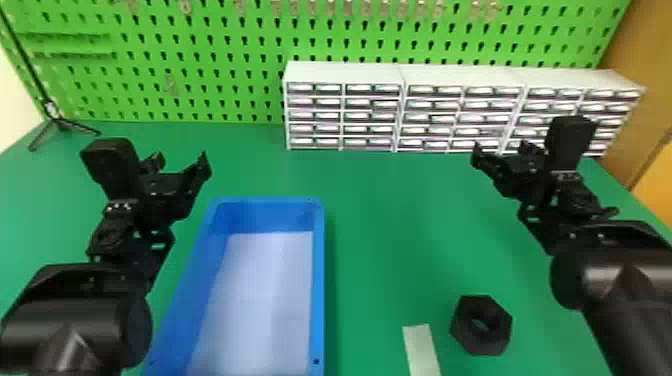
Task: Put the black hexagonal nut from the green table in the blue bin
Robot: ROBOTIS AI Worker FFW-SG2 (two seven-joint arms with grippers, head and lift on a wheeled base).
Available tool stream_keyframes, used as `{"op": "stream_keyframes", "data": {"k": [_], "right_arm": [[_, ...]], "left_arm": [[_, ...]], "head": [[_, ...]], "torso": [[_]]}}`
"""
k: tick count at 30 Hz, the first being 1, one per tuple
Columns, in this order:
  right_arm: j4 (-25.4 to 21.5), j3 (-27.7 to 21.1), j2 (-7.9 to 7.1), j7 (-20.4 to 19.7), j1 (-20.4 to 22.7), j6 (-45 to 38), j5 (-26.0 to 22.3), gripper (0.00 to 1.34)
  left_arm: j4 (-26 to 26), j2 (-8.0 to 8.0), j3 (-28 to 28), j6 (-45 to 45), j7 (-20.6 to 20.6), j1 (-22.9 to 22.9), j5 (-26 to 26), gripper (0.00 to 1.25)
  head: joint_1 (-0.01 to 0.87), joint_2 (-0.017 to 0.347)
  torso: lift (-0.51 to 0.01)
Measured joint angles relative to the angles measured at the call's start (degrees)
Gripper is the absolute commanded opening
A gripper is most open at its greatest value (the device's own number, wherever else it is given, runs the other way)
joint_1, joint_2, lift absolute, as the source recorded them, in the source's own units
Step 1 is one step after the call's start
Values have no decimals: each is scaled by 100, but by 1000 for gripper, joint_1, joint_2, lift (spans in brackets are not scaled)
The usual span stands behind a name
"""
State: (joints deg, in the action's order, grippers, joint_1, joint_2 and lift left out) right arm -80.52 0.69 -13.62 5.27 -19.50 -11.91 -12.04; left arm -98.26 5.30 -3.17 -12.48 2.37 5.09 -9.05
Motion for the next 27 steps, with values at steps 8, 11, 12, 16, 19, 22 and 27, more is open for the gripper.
{"op": "stream_keyframes", "data": {"k": [8,11,12,16,19,22,27], "right_arm": [[-119,-64,-13,135,55,-201,11,991],[-245,-199,9,335,113,-394,65,991],[-306,-272,31,425,144,-488,96,991],[-504,-519,130,622,273,-754,171,993],[-675,-671,213,730,396,-951,216,994],[-840,-794,276,912,506,-1173,279,994],[-1141,-963,319,1213,684,-1549,344,993]], "left_arm": [[0,0,-9,0,0,0,0,759],[0,0,-17,0,0,-11,0,759],[0,0,-21,0,0,-17,0,759],[-3,0,-45,2,0,-45,-3,759],[-24,0,-76,7,0,-66,-7,758],[-41,1,-104,8,0,-78,-9,756],[-57,4,-131,9,0,-87,-11,755]], "head": [[686,28],[686,28],[686,28],[686,28],[686,28],[686,28],[686,28]], "torso": [[-96],[-96],[-96],[-96],[-96],[-96],[-96]]}}
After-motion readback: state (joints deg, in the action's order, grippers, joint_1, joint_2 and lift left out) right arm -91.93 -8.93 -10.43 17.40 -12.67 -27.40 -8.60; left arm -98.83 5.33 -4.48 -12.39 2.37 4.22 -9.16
